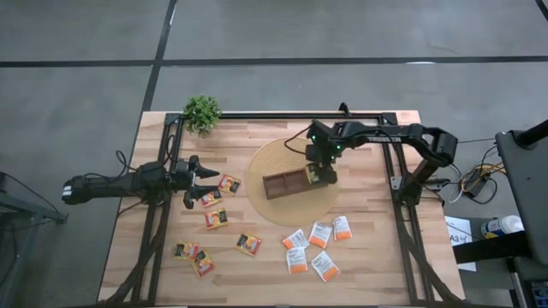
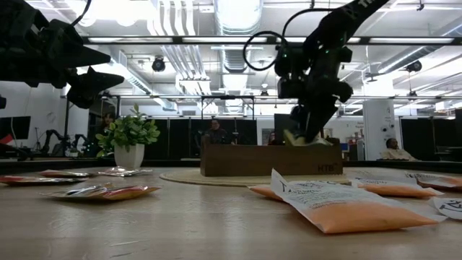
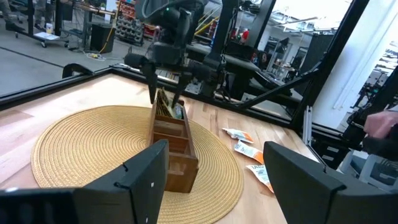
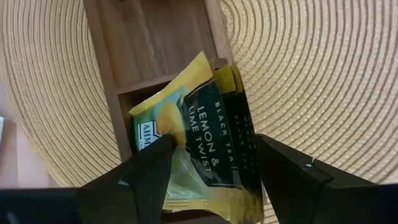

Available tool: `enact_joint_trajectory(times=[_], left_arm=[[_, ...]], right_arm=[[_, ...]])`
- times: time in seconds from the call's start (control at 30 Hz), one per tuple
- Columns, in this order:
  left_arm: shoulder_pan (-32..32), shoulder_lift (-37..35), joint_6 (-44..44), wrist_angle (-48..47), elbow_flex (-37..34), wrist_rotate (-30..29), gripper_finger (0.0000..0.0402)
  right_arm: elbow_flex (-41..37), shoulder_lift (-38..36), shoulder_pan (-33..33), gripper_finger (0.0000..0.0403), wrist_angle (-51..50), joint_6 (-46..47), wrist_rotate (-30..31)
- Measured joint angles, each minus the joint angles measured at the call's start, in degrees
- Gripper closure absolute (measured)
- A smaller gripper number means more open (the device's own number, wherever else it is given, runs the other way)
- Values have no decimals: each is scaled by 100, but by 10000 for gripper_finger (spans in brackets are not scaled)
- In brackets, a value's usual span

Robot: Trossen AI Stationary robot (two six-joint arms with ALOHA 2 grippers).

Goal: Pick & Place Tea
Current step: Adjust the yellow tea bags in the right section of the wooden organizer

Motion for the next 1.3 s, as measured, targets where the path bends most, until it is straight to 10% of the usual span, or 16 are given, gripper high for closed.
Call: enact_joint_trajectory(times=[0.3, 0.7, 1.03, 1.3], left_arm=[[1, 0, -1, 0, -1, 0, 145], [-1, 0, 0, -2, -1, 0, 145], [1, 0, 0, -2, -1, 0, 145], [-1, 0, -1, -3, 0, 0, 145]], right_arm=[[0, -79, 294, 202, -9, -116, 804], [0, -114, 606, 384, 0, 29, 928], [9, -185, 728, 379, -1, 200, 924], [11, -166, 728, 299, -25, 581, 603]])
